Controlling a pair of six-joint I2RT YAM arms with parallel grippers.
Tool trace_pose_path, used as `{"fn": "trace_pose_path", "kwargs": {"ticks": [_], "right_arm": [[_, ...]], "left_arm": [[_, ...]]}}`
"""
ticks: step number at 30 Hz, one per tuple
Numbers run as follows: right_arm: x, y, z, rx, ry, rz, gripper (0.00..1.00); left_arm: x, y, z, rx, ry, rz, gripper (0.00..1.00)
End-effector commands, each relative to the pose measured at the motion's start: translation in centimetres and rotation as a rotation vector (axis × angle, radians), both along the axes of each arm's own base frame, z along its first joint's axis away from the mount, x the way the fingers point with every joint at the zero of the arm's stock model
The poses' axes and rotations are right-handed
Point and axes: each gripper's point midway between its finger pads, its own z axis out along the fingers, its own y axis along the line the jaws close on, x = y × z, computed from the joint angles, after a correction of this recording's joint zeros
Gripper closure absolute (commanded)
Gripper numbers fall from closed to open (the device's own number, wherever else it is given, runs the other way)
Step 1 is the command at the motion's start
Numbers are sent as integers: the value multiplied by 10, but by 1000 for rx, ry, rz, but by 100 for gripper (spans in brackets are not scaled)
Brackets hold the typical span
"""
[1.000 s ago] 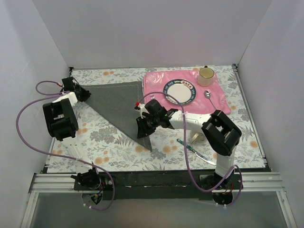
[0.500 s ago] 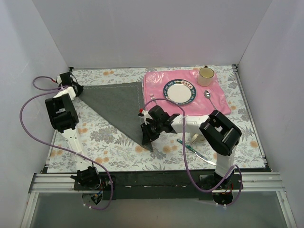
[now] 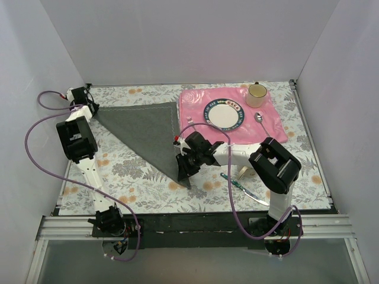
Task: Fold the napkin, place the utensils inside, and roll it up
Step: Fold the napkin
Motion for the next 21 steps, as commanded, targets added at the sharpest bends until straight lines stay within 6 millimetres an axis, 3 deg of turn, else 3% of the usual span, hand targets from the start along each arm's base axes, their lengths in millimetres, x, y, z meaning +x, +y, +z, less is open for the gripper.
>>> {"fn": "trace_pose_path", "kwargs": {"ticks": [1,2,4,5,6,8,9,10,11,12,13,15,16,17,19,20,21], "right_arm": [[-2,-5,3,-24,2,-11,72],[-1,-7,5,-46,-6,-2,71],[13,5,32,-11,-65,1,70],[18,8,40,-4,-85,-3,70],[25,12,56,16,-108,-5,68],[29,13,67,33,-124,-12,66],[33,13,73,47,-134,-21,62],[33,13,73,50,-135,-22,61],[32,13,72,52,-132,-24,59],[33,13,69,52,-123,-25,57],[32,15,68,59,-112,-22,57],[31,18,65,67,-100,-15,57],[33,18,65,66,-98,-25,57],[33,18,64,62,-99,-28,58],[30,13,61,56,-96,-34,61],[24,8,56,56,-85,-45,62],[21,5,53,55,-79,-47,64]], "left_arm": [[-10,11,-9,21,90,10,98],[-7,12,0,32,88,11,97],[2,4,31,86,69,-17,93],[3,3,45,131,64,-9,76],[8,-12,77,169,28,-30,70],[4,-27,97,173,30,-49,57],[2,-42,126,177,-11,-64,55],[-9,-53,119,162,21,-71,54],[-16,-64,126,162,16,-84,53],[-24,-88,147,170,-17,-112,53],[-41,-103,126,151,24,-141,54],[-59,-142,113,87,39,-213,56],[-69,-156,126,53,2,-235,57],[-93,-170,93,-2,61,-259,59],[-112,-192,86,-61,55,-301,62],[-130,-197,64,-84,100,-312,63],[-139,-200,54,-90,121,-312,63]]}}
